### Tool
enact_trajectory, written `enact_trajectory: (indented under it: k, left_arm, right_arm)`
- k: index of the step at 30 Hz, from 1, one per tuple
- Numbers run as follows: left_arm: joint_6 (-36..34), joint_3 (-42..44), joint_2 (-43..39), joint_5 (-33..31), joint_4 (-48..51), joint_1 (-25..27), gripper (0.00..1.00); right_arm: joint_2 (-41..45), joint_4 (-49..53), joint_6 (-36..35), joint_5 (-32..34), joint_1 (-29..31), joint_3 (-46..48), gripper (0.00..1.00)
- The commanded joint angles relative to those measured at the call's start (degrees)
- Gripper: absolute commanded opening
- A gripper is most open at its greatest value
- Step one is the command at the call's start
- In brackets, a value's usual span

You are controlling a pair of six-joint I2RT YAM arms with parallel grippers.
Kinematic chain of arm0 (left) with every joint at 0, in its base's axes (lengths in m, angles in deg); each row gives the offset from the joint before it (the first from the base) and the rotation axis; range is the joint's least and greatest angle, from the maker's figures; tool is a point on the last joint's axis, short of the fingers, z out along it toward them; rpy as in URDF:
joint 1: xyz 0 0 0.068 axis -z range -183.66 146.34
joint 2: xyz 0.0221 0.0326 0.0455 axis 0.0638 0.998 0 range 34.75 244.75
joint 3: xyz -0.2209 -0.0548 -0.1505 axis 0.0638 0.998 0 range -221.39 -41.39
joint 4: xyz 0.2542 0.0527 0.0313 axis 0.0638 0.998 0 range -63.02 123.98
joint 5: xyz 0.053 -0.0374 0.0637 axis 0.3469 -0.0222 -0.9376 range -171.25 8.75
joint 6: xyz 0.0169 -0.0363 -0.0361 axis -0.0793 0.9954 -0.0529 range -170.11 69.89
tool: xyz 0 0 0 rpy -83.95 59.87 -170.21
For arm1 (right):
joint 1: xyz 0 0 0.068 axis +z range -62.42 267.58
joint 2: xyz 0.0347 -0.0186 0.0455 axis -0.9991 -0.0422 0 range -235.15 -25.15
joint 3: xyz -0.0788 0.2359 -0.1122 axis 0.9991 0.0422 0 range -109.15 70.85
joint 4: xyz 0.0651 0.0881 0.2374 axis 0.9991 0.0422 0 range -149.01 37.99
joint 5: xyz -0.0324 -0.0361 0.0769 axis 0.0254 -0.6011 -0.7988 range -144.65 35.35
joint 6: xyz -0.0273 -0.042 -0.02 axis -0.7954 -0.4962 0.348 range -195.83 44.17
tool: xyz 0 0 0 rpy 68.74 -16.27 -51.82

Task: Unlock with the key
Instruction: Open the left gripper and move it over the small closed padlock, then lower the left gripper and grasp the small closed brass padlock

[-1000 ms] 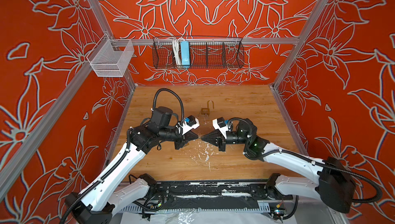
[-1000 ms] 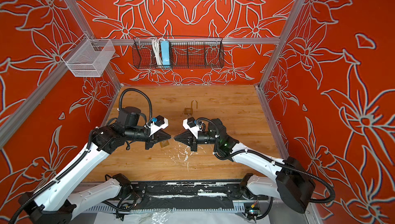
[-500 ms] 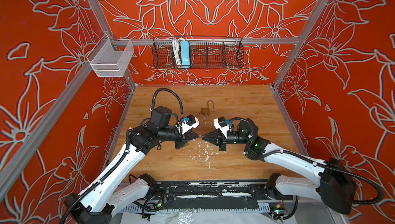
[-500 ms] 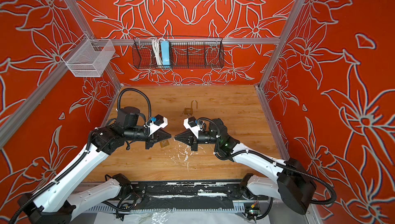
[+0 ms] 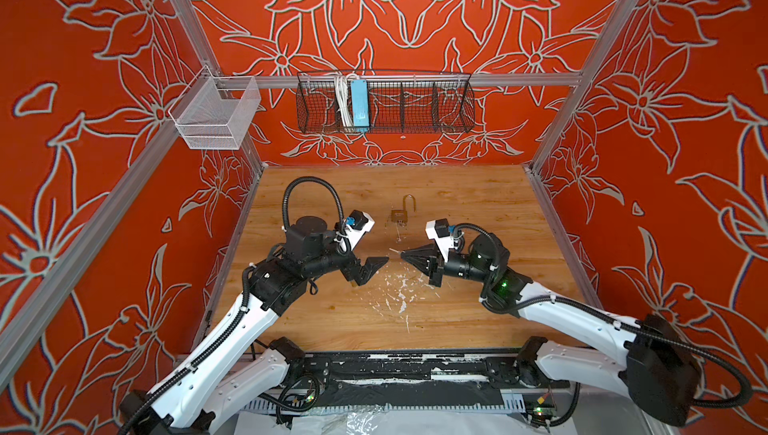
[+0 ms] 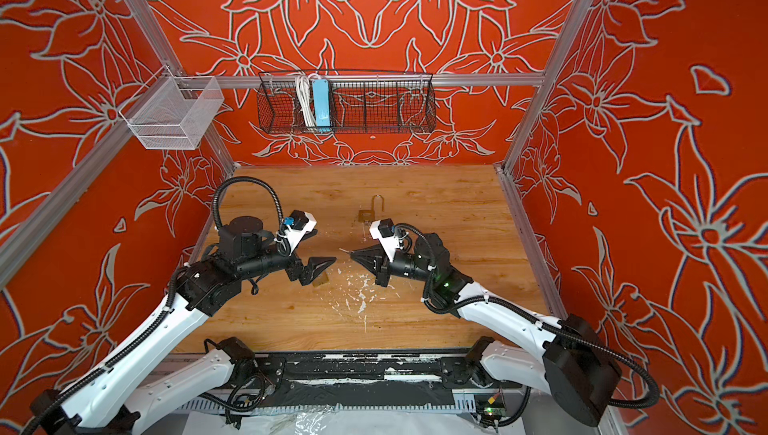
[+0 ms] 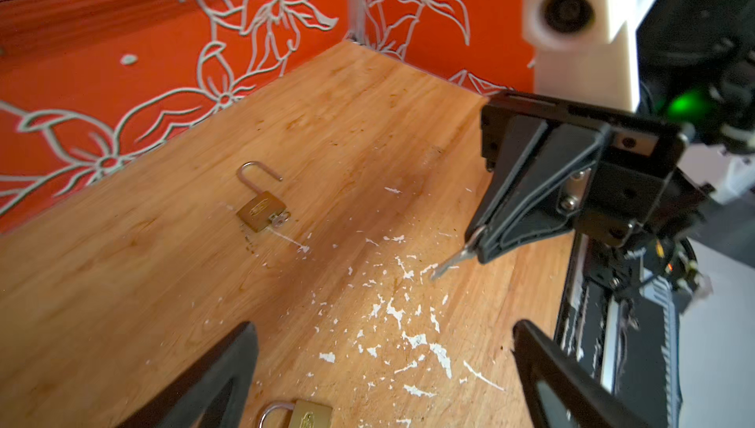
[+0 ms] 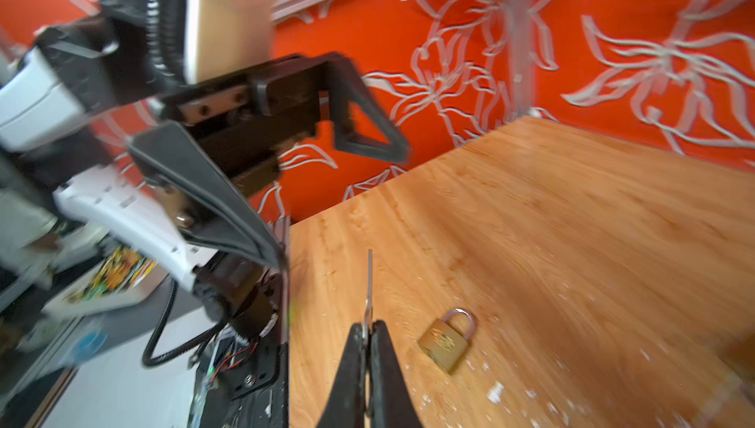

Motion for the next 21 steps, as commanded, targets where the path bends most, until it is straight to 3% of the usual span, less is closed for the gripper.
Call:
enact_trajectory:
  k: [1,6,10,12,15,19,21]
  left_arm:
    - [12.9,0.5,-1.4,-9.7,-2.3,-0.5,0.97]
    - [24.9,2.4,2.0,-13.8,1.5,-0.5,0.97]
    - [39.1,6.5,1.7,-22.7,3.9,-0.5,0.97]
    - [49.5,8.7,1.7,-27.3,7.7,-0.5,0.97]
    - [58.7,9.0,5.2,-27.8,15.4,-0.3,0.97]
    - [63.8,8.7,13.4,-26.9,18.1,-0.1,0.97]
    - [62.7,7.2,16.9,-25.5,17.6,0.0,0.97]
  right_arm:
    - [1.6,-5.1,7.2,3.5,-2.7,3.4,0.0]
    - [1.4,-15.2,15.1,2.8,-4.3,9.6,0.0]
    - [-0.7,-23.4,21.8,2.4,-4.3,13.9,0.0]
    - [-1.2,-25.7,24.3,2.4,-4.3,15.6,0.0]
    - [-1.2,-26.7,27.1,2.6,-4.3,17.8,0.0]
    - [0.7,-24.3,28.4,3.1,-3.8,20.1,0.0]
    - [2.4,-20.7,28.0,4.1,-3.0,20.8,0.0]
